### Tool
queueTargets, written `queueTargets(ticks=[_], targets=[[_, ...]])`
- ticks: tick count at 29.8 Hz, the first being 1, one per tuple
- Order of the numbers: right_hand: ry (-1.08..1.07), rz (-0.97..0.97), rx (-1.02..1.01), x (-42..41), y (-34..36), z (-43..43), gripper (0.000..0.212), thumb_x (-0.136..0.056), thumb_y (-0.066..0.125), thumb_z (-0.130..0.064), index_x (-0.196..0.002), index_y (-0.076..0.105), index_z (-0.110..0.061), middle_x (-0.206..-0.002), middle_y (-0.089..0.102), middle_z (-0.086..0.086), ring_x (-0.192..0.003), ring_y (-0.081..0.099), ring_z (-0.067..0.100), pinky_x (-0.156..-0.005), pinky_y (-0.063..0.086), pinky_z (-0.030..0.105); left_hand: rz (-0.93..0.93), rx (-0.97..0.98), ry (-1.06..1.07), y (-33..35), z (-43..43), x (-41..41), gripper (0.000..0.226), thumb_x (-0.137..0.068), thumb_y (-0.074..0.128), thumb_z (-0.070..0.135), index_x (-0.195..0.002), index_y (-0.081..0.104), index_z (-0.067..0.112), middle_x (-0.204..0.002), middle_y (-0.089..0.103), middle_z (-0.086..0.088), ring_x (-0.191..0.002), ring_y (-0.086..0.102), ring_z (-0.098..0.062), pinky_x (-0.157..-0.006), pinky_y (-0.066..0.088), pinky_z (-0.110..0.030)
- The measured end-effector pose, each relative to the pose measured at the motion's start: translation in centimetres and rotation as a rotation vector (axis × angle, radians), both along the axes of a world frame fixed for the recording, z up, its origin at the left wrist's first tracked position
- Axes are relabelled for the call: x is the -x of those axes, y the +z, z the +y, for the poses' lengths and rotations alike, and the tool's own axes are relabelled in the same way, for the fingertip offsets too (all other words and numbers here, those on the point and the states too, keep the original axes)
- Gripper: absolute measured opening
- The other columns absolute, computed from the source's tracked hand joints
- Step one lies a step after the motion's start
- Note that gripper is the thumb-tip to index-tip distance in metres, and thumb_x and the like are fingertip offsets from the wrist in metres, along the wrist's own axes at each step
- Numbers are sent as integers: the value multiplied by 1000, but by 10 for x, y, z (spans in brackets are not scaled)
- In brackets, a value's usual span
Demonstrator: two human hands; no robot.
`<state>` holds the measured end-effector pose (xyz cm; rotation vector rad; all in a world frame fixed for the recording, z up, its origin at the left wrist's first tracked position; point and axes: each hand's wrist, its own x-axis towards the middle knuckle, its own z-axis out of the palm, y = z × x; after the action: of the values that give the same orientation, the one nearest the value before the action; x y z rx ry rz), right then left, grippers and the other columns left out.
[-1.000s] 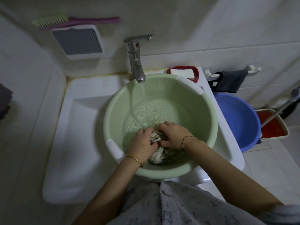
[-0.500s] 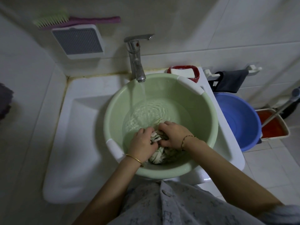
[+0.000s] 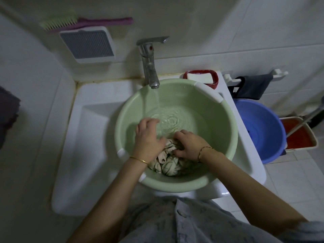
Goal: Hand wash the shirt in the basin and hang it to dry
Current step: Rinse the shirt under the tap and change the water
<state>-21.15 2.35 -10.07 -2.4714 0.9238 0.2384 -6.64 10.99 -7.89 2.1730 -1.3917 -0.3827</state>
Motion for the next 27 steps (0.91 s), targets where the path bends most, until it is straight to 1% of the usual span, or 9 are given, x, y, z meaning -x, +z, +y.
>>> queueTargets(ticks=[2,4,7,9,12,14,18,23,27], targets=[[-9,-14,-23,1,1,-1,47,-80,64,-38,-118,48,-15,-117,49,7,-106,51,26,-84,43,32,-48,134,19,23,-15,-14,49,-69,60,14,-116,59,3,-119,53,-19,-114,49,-37,-100,26,-29],[-13,-22,-56,3,2,0,48,-80,64,-39,-119,48,-16,-118,49,7,-106,51,26,-87,44,33,-134,248,13,45,-32,-28,53,-68,50,17,-117,57,0,-119,53,-21,-115,49,-39,-101,27,-31],[-56,-19,-95,5,5,-2,50,-81,53,-49,-120,51,-18,-121,50,6,-110,51,26,-89,43,35,-242,300,-4,73,-60,-40,57,-72,50,13,-128,50,-1,-131,48,-22,-123,43,-39,-106,25,-34],[-143,-55,-99,4,6,-3,46,-83,43,-43,-119,53,-17,-122,51,6,-110,51,26,-88,44,35,-264,272,-17,87,-76,-42,63,-77,56,9,-137,41,2,-143,38,-19,-132,34,-37,-111,24,-37],[-249,-114,-82,8,4,-9,31,-92,46,-22,-121,52,-13,-122,49,7,-105,54,26,-85,44,33,-316,184,-31,97,-93,-34,73,-79,54,8,-146,26,6,-155,19,-14,-142,18,-32,-116,16,-37],[-305,-136,-93,10,3,-10,30,-92,49,-20,-121,52,-13,-122,49,7,-103,55,25,-86,46,34,-349,137,-42,102,-100,-28,77,-79,53,9,-148,19,8,-158,10,-12,-145,11,-28,-116,13,-37],[-366,-196,-105,7,1,-12,30,-91,50,-19,-120,53,-12,-121,50,6,-103,56,25,-88,47,37,-447,61,-70,109,-121,-18,83,-79,53,15,-150,10,9,-159,-2,-11,-146,3,-27,-117,11,-41],[-380,-261,-109,6,-3,-14,27,-91,51,-17,-118,54,-12,-121,50,6,-102,57,24,-87,48,39,-553,-37,-107,100,-135,-10,85,-77,51,15,-149,8,5,-156,-12,-18,-146,-9,-31,-119,2,-44],[-376,-270,-74,1,-7,-20,26,-90,51,-14,-115,55,-12,-117,52,8,-103,56,27,-85,48,39,-559,-88,-201,90,-127,-6,79,-78,48,10,-149,15,10,-158,-10,-12,-146,-10,-25,-119,-1,-44]])
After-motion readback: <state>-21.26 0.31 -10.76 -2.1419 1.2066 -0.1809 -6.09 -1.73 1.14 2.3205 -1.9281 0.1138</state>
